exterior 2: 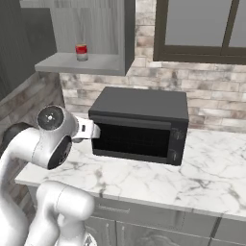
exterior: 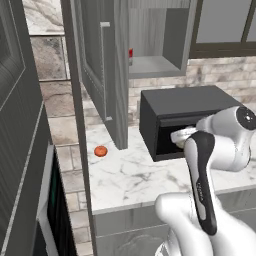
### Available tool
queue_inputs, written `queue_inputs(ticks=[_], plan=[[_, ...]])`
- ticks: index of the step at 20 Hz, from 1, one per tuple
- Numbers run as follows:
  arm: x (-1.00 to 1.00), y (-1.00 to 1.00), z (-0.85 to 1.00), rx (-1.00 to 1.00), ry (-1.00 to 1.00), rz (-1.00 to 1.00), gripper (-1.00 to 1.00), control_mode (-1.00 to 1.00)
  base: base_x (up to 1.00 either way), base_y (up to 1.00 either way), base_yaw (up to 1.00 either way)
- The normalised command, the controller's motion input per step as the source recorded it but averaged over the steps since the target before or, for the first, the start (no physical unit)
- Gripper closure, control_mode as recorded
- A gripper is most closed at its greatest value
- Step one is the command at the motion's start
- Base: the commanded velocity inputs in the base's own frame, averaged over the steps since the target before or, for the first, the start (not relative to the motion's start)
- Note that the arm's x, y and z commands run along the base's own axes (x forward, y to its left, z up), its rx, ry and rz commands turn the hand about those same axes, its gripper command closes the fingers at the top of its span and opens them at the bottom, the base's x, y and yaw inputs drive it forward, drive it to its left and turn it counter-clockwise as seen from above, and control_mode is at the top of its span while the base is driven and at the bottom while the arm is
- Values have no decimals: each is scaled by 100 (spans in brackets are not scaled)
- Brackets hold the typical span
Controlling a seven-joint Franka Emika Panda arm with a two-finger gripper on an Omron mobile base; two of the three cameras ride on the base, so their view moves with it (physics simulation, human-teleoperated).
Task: Restock the canned food cabinet by taking the new fresh canned food from the counter and placing it in the cabinet. Then, take the old canned food from the cabinet and place it on the counter.
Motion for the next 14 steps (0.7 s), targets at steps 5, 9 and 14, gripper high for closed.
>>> queue_inputs(ticks=[5,9,14], plan=[[-11,53,100,-13,0,-2,100,-100,0,0,0],[35,67,100,-17,0,-7,100,-100,0,0,0],[68,37,99,-13,-1,-4,100,-100,0,0,0]])
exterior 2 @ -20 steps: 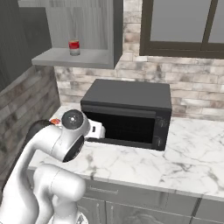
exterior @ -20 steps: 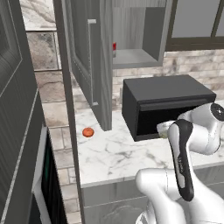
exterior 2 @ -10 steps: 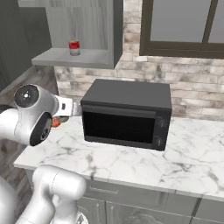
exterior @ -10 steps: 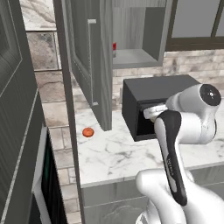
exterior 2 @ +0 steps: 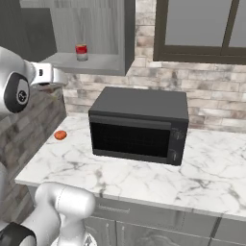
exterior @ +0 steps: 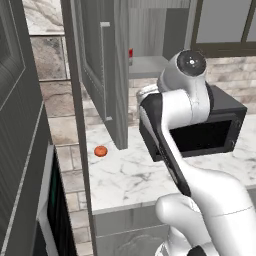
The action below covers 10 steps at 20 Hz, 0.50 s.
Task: Restock the canned food cabinet by taking the new fresh canned food from the counter and placing it in the cabinet. Then, take the old canned food from the cabinet and place it on the counter.
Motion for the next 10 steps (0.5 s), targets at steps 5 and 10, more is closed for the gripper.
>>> queue_inputs(ticks=[5,10], plan=[[22,-22,10,1,-4,0,100,-100,0,0,0],[67,-61,0,14,-1,4,100,-100,0,0,0]])
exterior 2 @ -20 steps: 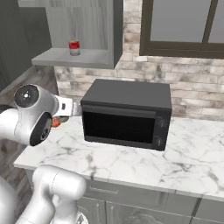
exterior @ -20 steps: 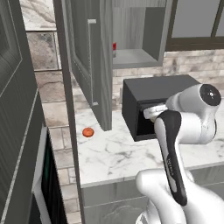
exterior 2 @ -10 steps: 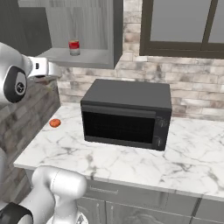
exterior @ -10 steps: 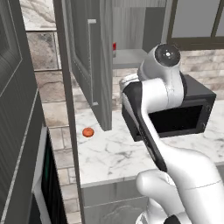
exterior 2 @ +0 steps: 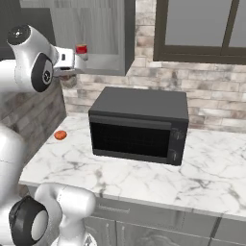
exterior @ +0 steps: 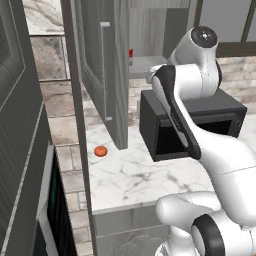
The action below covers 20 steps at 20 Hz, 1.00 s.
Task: Restock the canned food cabinet by taking the new fresh canned food from the counter and placing it in the cabinet. Then, take the old canned food from the cabinet and place it on the counter.
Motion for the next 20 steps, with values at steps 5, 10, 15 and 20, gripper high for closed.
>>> queue_inputs(ticks=[5,10,15,20], plan=[[50,-7,0,6,3,0,100,-100,0,0,0],[61,1,11,0,4,-4,100,-100,0,0,0],[69,0,10,1,1,-1,100,-100,0,0,0],[59,0,-4,0,0,0,100,-100,0,0,0]])
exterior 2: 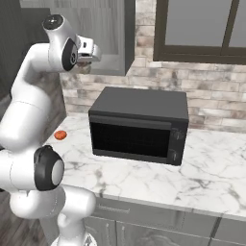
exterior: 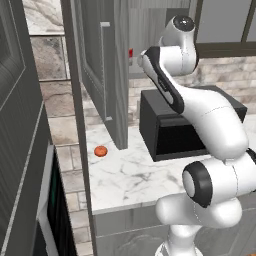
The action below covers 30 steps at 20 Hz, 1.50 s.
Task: Restock the canned food cabinet by taking the new fresh canned food from the counter and placing it in the cabinet. Then, take the old canned food from the cabinet and place it on the counter.
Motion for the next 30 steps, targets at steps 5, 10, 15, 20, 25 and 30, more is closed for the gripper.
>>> queue_inputs(ticks=[5,10,15,20,25,30], plan=[[49,0,-26,0,-1,0,100,-100,0,0,0],[68,0,-1,0,-2,0,100,-100,0,0,0],[72,0,-2,0,-1,-1,100,-100,0,0,0],[54,-2,-38,-1,-3,-1,100,-100,0,0,0],[18,-12,-88,-7,-8,0,100,-100,0,0,0],[26,-1,-40,0,-9,0,-100,-100,0,0,0]])
